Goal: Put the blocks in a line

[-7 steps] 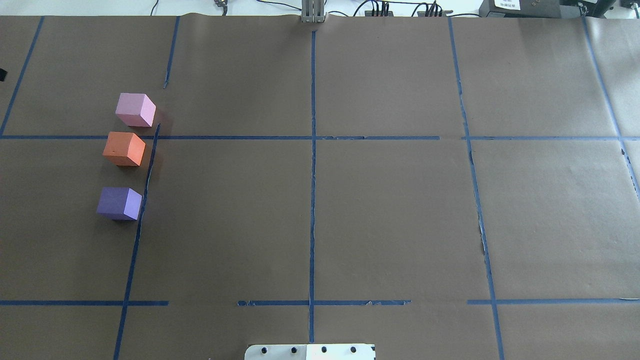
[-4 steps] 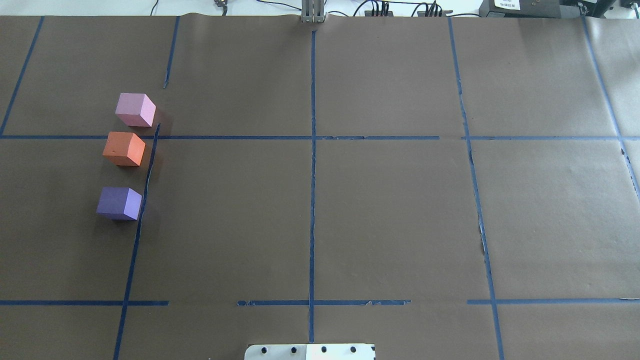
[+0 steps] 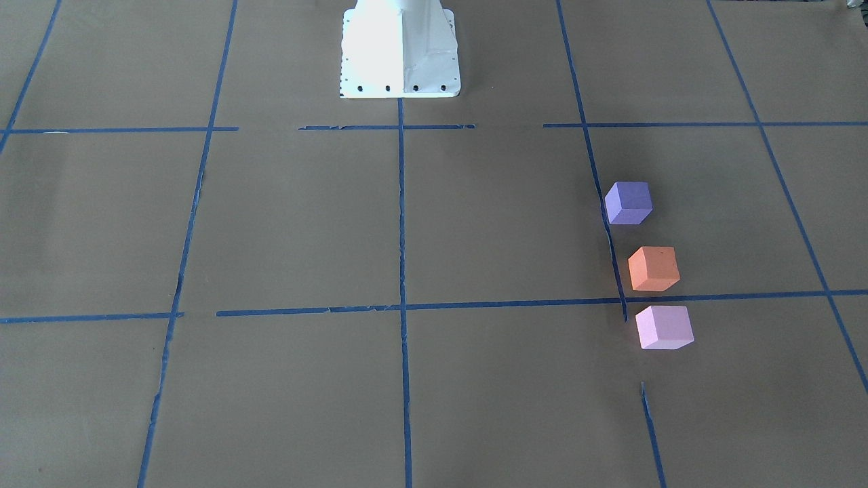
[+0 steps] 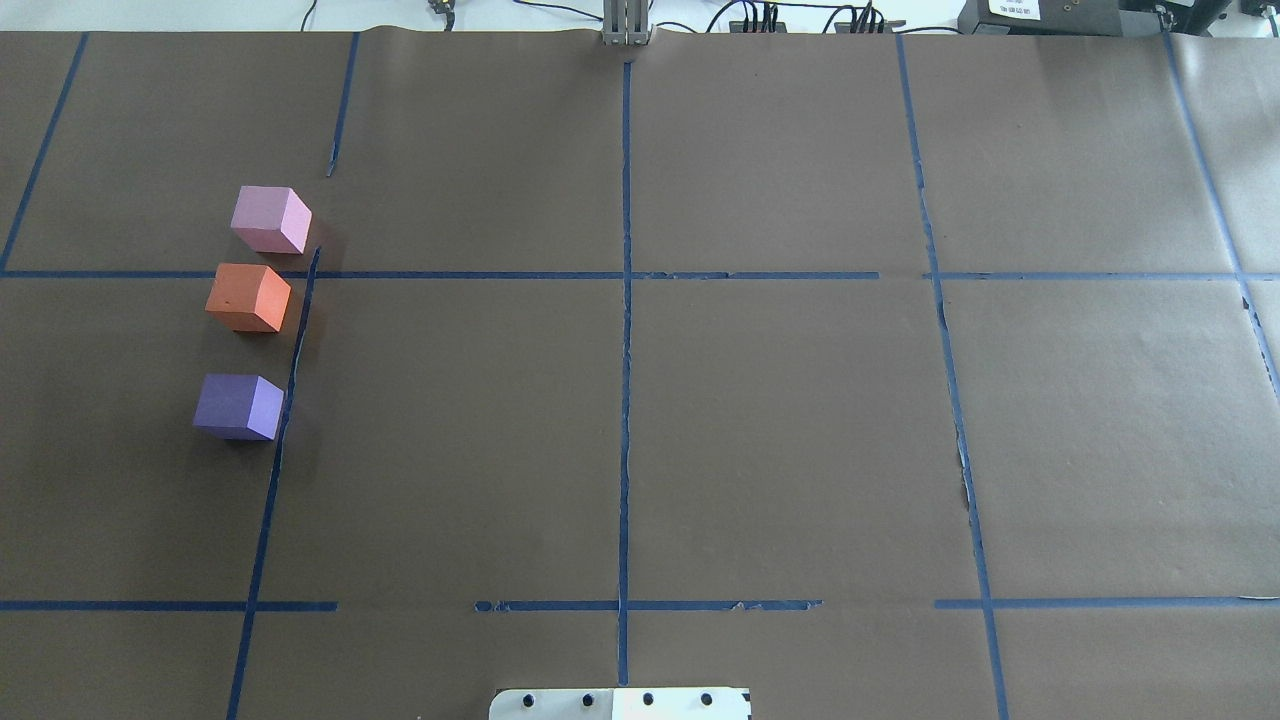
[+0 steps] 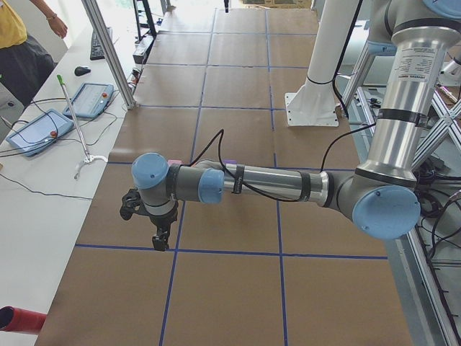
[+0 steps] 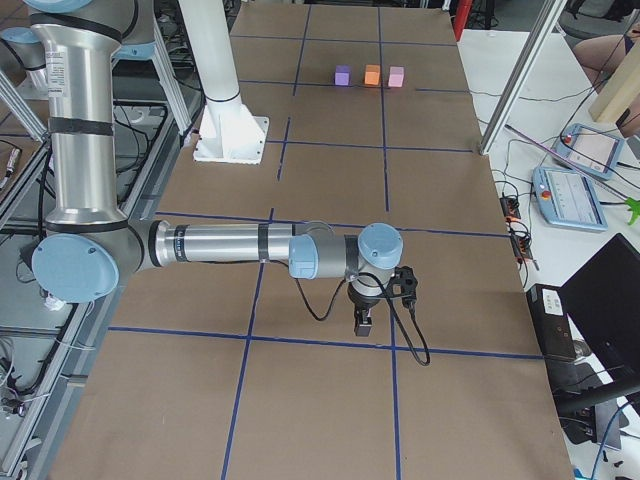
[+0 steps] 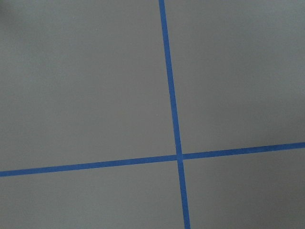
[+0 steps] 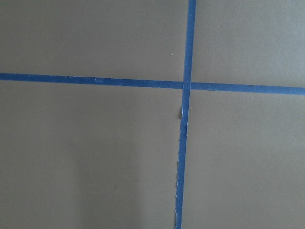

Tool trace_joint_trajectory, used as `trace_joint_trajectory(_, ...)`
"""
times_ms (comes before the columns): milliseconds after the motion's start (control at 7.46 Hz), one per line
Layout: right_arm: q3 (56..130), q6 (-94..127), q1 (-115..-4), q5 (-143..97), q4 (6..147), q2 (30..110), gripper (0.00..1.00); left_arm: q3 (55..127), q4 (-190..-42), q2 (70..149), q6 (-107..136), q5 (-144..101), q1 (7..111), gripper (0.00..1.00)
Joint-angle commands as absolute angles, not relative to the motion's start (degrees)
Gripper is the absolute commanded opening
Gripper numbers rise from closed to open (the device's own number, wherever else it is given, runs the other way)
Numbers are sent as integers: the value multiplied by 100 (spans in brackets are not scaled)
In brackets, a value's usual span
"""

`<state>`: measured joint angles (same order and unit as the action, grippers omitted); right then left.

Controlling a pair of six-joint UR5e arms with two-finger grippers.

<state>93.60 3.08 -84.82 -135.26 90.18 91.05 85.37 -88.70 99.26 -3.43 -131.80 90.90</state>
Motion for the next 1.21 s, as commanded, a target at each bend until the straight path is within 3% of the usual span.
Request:
trace_joint_trajectory(0,9360,308,-8481,-13526,9026,9105,100,8526,-8886,9747,-447,-13166,9097,100)
trace_joint_trajectory(1072,9360,308,-8481,-13526,9018,9105,100,8358,-8406,9817,-501,-13711,9360,100)
